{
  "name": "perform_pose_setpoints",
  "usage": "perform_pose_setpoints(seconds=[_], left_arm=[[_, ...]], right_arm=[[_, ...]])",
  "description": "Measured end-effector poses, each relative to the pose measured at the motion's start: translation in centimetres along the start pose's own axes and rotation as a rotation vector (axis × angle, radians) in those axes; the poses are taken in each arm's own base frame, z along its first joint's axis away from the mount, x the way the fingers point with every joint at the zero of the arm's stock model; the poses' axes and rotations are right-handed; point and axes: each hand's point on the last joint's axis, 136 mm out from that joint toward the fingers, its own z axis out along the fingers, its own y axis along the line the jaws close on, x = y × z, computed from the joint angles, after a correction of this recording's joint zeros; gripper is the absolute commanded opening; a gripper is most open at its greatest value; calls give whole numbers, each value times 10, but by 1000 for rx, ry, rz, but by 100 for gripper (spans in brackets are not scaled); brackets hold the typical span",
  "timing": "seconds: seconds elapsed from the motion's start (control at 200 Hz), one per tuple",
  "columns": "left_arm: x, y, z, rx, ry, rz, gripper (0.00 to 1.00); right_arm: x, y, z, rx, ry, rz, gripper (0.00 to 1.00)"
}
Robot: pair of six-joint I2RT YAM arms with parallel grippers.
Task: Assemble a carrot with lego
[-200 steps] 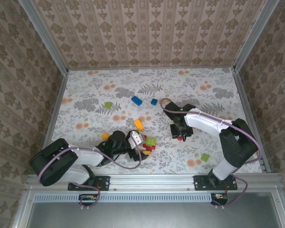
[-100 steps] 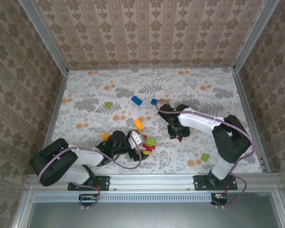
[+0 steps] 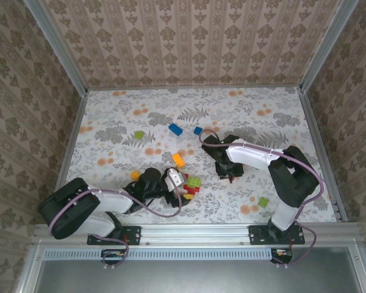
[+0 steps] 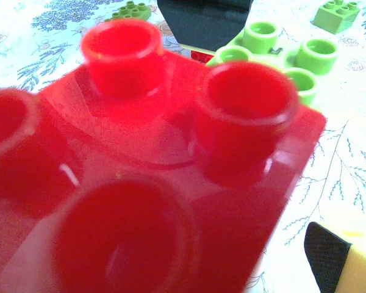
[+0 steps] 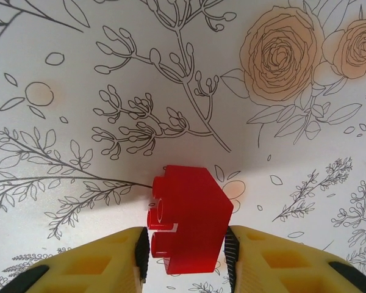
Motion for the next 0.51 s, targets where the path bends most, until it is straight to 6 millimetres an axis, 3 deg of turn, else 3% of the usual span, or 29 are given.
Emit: perform_pose_setpoints(seconds=[0.36,0.505], left_arm=[[2,0,1,2,7,-3,98],[3,0,1,2,8,-3,98]], right_arm=[[0,1,0,0,0,-2,33],[-1,1,0,-1,-1,0,39]])
